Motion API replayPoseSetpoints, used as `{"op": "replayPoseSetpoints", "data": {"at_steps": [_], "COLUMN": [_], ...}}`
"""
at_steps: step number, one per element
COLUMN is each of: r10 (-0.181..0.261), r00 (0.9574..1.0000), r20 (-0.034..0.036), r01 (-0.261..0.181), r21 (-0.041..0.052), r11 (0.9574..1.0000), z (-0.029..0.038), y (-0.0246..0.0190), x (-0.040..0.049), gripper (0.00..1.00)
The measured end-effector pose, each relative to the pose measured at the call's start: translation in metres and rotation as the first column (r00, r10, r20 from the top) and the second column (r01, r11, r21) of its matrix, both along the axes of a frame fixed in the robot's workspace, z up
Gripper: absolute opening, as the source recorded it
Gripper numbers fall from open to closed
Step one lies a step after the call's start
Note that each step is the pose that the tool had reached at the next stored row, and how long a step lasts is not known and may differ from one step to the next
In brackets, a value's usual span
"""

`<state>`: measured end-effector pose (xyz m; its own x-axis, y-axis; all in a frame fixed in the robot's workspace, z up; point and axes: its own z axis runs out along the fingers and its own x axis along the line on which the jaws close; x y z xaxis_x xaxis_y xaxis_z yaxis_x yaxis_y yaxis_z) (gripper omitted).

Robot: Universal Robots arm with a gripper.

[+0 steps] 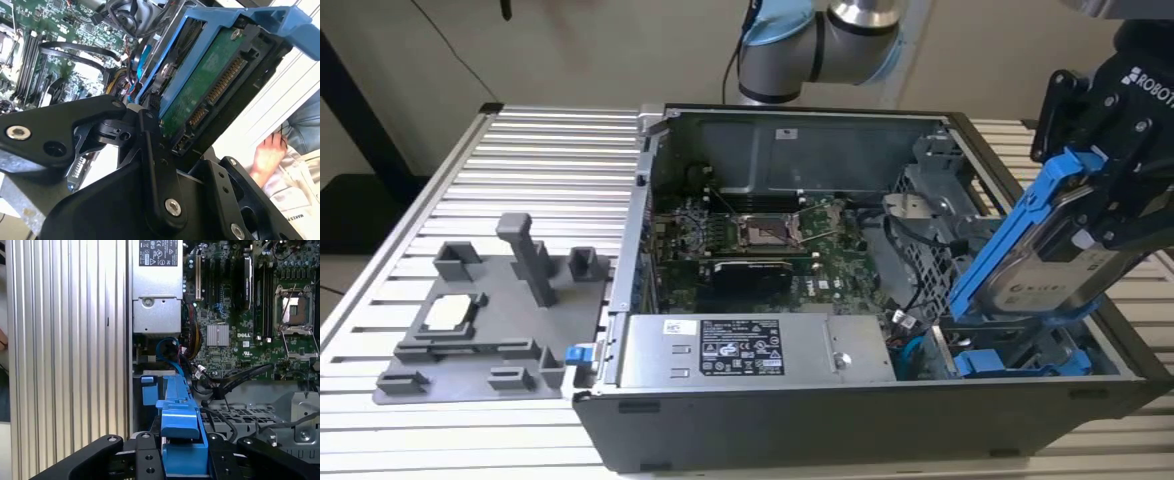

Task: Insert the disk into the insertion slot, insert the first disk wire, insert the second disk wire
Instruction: 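Insert the disk into the insertion slot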

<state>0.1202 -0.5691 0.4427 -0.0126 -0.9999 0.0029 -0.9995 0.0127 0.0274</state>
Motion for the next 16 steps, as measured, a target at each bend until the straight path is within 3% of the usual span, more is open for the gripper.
{"op": "replayPoseSetpoints", "data": {"at_steps": [16], "r10": [0.000], "r00": [1.0000], "r20": [0.0000], "r01": [0.000], "r21": [0.0002], "r11": [1.0000], "z": [-0.0038], "y": [-0.0001], "x": [0.0000], "gripper": [0.33]}}
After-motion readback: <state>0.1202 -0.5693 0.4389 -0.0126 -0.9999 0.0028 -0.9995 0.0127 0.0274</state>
